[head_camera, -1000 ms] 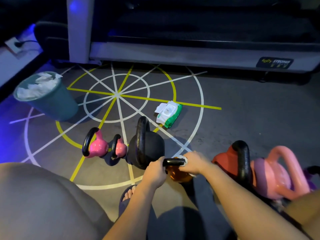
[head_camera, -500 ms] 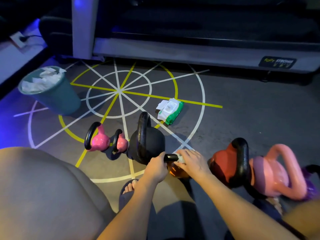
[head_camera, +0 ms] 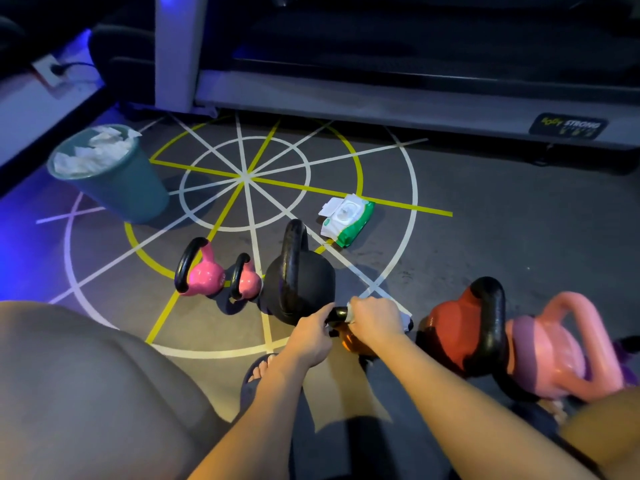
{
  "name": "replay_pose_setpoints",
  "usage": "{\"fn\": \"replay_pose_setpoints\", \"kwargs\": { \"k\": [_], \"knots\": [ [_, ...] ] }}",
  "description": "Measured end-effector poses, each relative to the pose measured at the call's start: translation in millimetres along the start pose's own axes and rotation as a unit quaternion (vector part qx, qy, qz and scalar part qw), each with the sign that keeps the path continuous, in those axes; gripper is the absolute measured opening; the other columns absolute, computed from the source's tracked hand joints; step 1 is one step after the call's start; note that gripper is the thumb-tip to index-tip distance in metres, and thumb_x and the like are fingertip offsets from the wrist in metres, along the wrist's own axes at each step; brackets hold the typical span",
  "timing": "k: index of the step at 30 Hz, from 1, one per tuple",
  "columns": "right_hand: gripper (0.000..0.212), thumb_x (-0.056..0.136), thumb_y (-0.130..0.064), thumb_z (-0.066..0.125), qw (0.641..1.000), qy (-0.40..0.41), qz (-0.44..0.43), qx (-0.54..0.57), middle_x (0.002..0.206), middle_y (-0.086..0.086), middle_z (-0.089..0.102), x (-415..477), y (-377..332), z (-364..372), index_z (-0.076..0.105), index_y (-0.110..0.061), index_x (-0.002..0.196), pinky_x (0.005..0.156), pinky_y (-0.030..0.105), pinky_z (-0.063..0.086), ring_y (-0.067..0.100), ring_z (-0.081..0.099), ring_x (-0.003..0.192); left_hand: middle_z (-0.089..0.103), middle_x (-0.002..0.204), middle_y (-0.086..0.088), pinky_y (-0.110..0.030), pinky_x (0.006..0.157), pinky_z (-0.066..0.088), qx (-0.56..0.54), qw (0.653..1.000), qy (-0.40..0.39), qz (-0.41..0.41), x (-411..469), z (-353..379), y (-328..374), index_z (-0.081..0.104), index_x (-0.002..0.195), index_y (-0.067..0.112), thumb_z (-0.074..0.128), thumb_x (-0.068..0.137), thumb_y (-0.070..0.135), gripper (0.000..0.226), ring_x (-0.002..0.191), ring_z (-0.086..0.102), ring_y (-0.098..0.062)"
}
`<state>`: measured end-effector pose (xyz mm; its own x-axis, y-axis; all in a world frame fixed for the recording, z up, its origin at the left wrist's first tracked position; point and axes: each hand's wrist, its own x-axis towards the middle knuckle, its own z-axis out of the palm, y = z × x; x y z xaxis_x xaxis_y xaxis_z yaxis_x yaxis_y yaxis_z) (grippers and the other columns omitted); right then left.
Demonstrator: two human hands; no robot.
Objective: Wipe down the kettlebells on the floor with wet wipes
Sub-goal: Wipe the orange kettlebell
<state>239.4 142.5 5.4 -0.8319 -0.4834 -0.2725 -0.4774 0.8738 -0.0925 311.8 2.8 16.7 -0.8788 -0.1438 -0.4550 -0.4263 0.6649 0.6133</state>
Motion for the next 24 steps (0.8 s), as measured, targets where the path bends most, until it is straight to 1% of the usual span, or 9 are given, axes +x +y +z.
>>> {"fn": "replay_pose_setpoints", "kwargs": {
  "k": [3, 5, 7, 9, 12, 15, 18, 21, 24],
  "knots": [
    [0.023, 0.090, -0.046, 0.052, 1.000, -0.004, 0.011, 0.024, 0.098, -0.006, 0.065, -7.9, 27.1, 4.7, 0.054, -0.027, 0.104, 0.073, 0.034, 0.052, 0.022, 0.066, 0.095, 0.057, 0.143, -0.004, -0.021, 0.099, 0.038, -0.006, 1.000, -0.006, 0.004, 0.1, 0.8, -3.4, 0.036, 0.156, 0.030, 0.044, 0.103, 0.005, 0.059, 0.131, 0.054, -0.018],
    [0.011, 0.088, -0.039, 0.055, 0.996, 0.017, 0.048, 0.075, 0.091, -0.009, 0.062, -17.3, 47.7, 9.4, 0.053, -0.028, 0.090, 0.069, 0.029, 0.044, 0.020, 0.064, 0.096, 0.058, 0.142, -0.005, -0.021, 0.098, 0.037, -0.004, 1.000, -0.009, 0.010, 1.5, 0.8, -5.2, 0.036, 0.156, 0.031, 0.044, 0.103, 0.004, 0.059, 0.130, 0.054, -0.018],
    [0.013, 0.086, -0.036, 0.056, 0.994, 0.015, 0.063, 0.090, 0.083, -0.010, 0.058, -18.2, 50.2, 8.2, 0.048, -0.028, 0.080, 0.066, 0.028, 0.037, 0.019, 0.063, 0.093, 0.059, 0.140, -0.004, -0.022, 0.098, 0.039, -0.006, 1.000, -0.010, 0.010, 3.6, 1.0, -8.6, 0.036, 0.156, 0.031, 0.045, 0.103, 0.005, 0.059, 0.129, 0.055, -0.018],
    [0.014, 0.086, -0.042, 0.053, 0.996, -0.015, 0.048, 0.071, 0.085, -0.007, 0.063, -9.8, 37.9, 0.3, 0.047, -0.030, 0.080, 0.066, 0.029, 0.042, 0.021, 0.064, 0.087, 0.059, 0.140, -0.005, -0.022, 0.098, 0.040, 0.002, 1.000, -0.008, 0.014, 4.3, 1.6, -10.7, 0.037, 0.155, 0.030, 0.045, 0.103, 0.006, 0.058, 0.128, 0.056, -0.019],
    [0.022, 0.092, -0.052, 0.047, 0.999, -0.043, -0.016, 0.012, 0.088, -0.001, 0.066, 2.1, 9.3, -9.0, 0.056, -0.032, 0.095, 0.071, 0.034, 0.056, 0.021, 0.065, 0.080, 0.060, 0.141, -0.004, -0.020, 0.099, 0.039, -0.009, 1.000, -0.012, 0.007, 3.6, 3.0, -13.3, 0.040, 0.153, 0.029, 0.046, 0.100, 0.003, 0.059, 0.130, 0.056, -0.019],
    [0.027, 0.098, -0.040, 0.050, 0.998, -0.021, -0.046, -0.038, 0.101, 0.004, 0.067, 1.7, -4.2, -7.3, 0.057, -0.023, 0.116, 0.077, 0.037, 0.054, 0.024, 0.066, 0.089, 0.061, 0.141, -0.003, -0.025, 0.105, 0.042, -0.028, 0.999, -0.020, -0.002, 4.3, 2.3, -15.0, 0.044, 0.151, 0.030, 0.048, 0.096, 0.000, 0.062, 0.130, 0.057, -0.017],
    [0.035, 0.093, -0.043, 0.057, 0.998, -0.004, -0.055, -0.022, 0.111, 0.001, 0.067, -0.1, 2.4, -5.0, 0.051, -0.024, 0.122, 0.083, 0.038, 0.052, 0.023, 0.064, 0.100, 0.059, 0.143, -0.003, -0.027, 0.107, 0.043, -0.039, 0.999, -0.033, -0.008, 4.1, 0.3, -13.5, 0.043, 0.151, 0.031, 0.047, 0.094, -0.005, 0.067, 0.132, 0.055, -0.017],
    [0.062, 0.082, -0.055, 0.069, 0.998, -0.037, -0.053, 0.013, 0.123, 0.002, 0.064, 1.4, 9.9, -9.9, 0.046, -0.025, 0.131, 0.093, 0.040, 0.048, 0.025, 0.059, 0.114, 0.053, 0.149, -0.001, -0.032, 0.112, 0.042, -0.030, 0.999, -0.012, -0.013, 2.3, 1.8, -11.0, 0.038, 0.153, 0.033, 0.048, 0.095, -0.003, 0.069, 0.138, 0.049, -0.017],
    [0.084, 0.073, -0.060, 0.074, 0.998, -0.041, -0.037, 0.024, 0.137, 0.002, 0.057, -2.7, 19.0, -13.3, 0.040, -0.026, 0.142, 0.106, 0.040, 0.041, 0.024, 0.051, 0.128, 0.052, 0.150, 0.000, -0.034, 0.113, 0.043, -0.042, 0.998, 0.051, -0.009, 1.0, 3.8, -5.3, 0.040, 0.153, 0.028, 0.050, 0.098, 0.004, 0.061, 0.136, 0.052, -0.018]
  ]
}}
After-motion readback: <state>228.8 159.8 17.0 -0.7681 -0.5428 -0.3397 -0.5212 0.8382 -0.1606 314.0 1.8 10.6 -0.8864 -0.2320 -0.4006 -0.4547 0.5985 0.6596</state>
